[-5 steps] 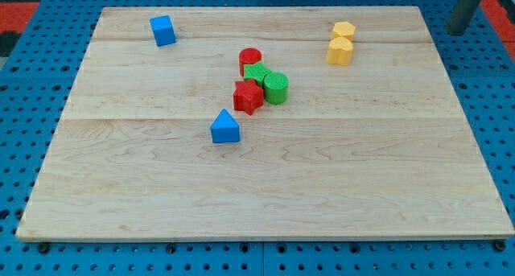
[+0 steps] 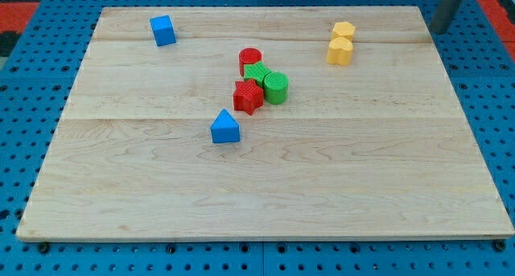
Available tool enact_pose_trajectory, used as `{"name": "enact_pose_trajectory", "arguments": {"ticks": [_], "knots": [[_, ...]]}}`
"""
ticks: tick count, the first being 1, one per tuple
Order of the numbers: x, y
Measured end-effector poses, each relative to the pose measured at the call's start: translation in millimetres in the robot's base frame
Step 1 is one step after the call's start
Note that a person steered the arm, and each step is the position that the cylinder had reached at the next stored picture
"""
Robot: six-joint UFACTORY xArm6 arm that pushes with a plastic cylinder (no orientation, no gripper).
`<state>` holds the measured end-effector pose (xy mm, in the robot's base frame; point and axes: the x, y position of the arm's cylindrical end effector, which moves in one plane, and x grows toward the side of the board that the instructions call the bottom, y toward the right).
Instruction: Slide the yellow heart towards the bottom right
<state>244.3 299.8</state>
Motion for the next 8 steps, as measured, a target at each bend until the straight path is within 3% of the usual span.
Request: {"name": "enact_pose_trajectory", "arguments": {"ticks": [1, 2, 3, 5, 6, 8], "knots": [[-31, -57], [-14, -119], [37, -133], [12, -158], [82, -194], [181, -204]]}}
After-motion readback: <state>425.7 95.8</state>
